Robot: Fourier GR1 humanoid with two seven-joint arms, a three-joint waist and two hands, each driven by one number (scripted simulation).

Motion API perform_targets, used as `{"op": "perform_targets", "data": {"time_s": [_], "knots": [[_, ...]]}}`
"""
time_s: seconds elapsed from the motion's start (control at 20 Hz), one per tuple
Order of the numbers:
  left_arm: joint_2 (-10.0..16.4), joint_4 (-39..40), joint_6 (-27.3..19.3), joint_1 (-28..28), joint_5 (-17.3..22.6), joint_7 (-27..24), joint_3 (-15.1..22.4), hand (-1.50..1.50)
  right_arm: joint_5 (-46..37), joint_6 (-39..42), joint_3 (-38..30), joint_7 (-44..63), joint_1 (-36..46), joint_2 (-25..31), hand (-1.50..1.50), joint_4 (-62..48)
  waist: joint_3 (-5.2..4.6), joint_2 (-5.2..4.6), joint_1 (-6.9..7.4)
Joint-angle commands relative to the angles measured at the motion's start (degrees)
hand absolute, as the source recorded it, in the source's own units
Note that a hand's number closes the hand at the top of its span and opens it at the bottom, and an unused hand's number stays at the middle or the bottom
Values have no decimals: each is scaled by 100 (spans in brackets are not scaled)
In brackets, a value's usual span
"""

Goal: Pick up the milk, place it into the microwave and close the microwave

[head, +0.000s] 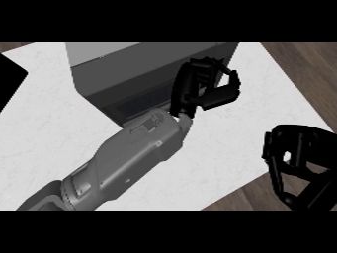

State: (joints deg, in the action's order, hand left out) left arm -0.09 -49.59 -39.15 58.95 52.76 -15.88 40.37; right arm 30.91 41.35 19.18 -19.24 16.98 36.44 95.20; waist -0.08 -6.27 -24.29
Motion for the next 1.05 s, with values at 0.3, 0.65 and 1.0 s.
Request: {"op": "perform_targets", "data": {"time_s": [0.3,0.65,1.0], "knots": [[32,575,970,-555,985,-163,-607,150,15,-189,288,-49,-611,-240,150,571,-32,-3,418],[203,811,1688,-759,1253,-359,-445,150,-94,-433,435,-47,-1033,-348,150,967,-29,20,588],[294,998,2246,-850,1417,-526,-324,150,-333,-760,674,24,-1368,-509,150,1528,-43,77,653]]}}
